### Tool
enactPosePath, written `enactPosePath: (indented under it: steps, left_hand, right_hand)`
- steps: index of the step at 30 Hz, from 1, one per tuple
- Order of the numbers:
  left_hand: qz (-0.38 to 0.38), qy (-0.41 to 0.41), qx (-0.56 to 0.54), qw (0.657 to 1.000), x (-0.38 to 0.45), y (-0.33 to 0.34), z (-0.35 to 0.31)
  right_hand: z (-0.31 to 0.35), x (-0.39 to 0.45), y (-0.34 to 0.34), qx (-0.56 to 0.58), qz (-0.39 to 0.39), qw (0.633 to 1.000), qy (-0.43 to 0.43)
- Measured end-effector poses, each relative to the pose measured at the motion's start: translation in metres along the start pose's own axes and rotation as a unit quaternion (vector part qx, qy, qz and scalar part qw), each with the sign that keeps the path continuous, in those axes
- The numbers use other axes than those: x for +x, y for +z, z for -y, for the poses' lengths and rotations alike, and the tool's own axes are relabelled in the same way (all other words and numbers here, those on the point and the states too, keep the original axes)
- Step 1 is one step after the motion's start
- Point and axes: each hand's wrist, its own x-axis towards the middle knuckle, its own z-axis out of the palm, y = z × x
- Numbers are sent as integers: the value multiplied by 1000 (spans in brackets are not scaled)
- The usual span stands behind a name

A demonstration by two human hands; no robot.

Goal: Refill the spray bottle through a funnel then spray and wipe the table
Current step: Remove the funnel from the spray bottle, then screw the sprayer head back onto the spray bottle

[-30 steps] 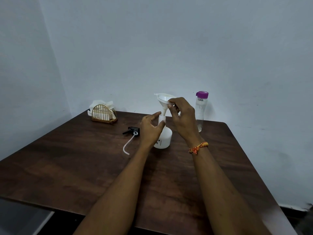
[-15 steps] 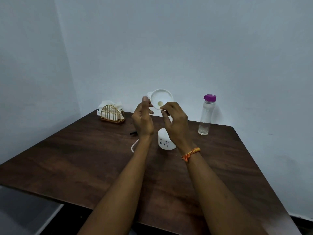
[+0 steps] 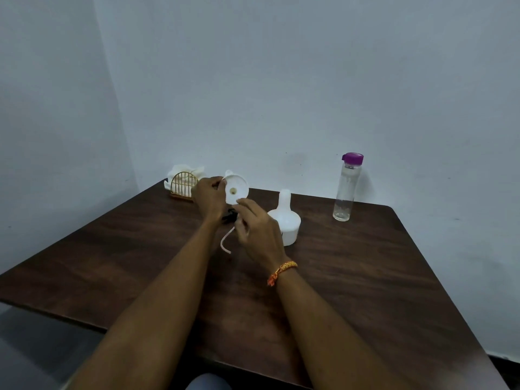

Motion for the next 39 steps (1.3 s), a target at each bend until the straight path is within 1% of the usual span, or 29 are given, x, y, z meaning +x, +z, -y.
enactPosePath:
  steps: [2, 4, 7, 11, 14, 19, 23, 26, 28, 30, 34, 35, 39]
  left_hand:
    - [20, 15, 54, 998, 18, 2, 22]
    - [42, 22, 75, 996, 33, 5, 34]
    - [59, 21, 94, 994, 53, 14, 50]
    - [78, -6, 132, 988, 71, 32, 71]
    - [87, -64, 112, 988, 80, 46, 89]
    - [71, -131, 90, 985, 75, 53, 97]
    - [51, -161, 85, 982, 72, 55, 110]
    - [21, -181, 84, 980, 73, 59, 118]
    - [15, -185, 90, 978, 74, 62, 122]
    - [27, -199, 104, 974, 78, 65, 131]
    - [20, -229, 139, 963, 96, 73, 169]
    - [21, -229, 144, 963, 96, 73, 170]
    - [28, -227, 150, 962, 75, 49, 140]
  right_hand:
    - [-5, -6, 7, 2, 34, 999, 14]
    - [-9, -10, 12, 0, 56, 998, 25]
    - [-17, -12, 18, 15, 58, 997, 53]
    - [-25, -11, 25, 36, 51, 996, 67]
    - [-32, -9, 30, 46, 48, 994, 88]
    - [-37, -4, 34, 59, 46, 992, 104]
    - [-34, -5, 36, 59, 61, 992, 92]
    - [-34, -6, 35, 59, 70, 991, 93]
    - [-35, -6, 34, 58, 71, 991, 94]
    - [-36, -6, 33, 57, 70, 991, 94]
    - [-34, -5, 34, 60, 78, 991, 95]
    - [-34, -5, 34, 59, 79, 991, 95]
    - [-34, -6, 30, 58, 80, 990, 98]
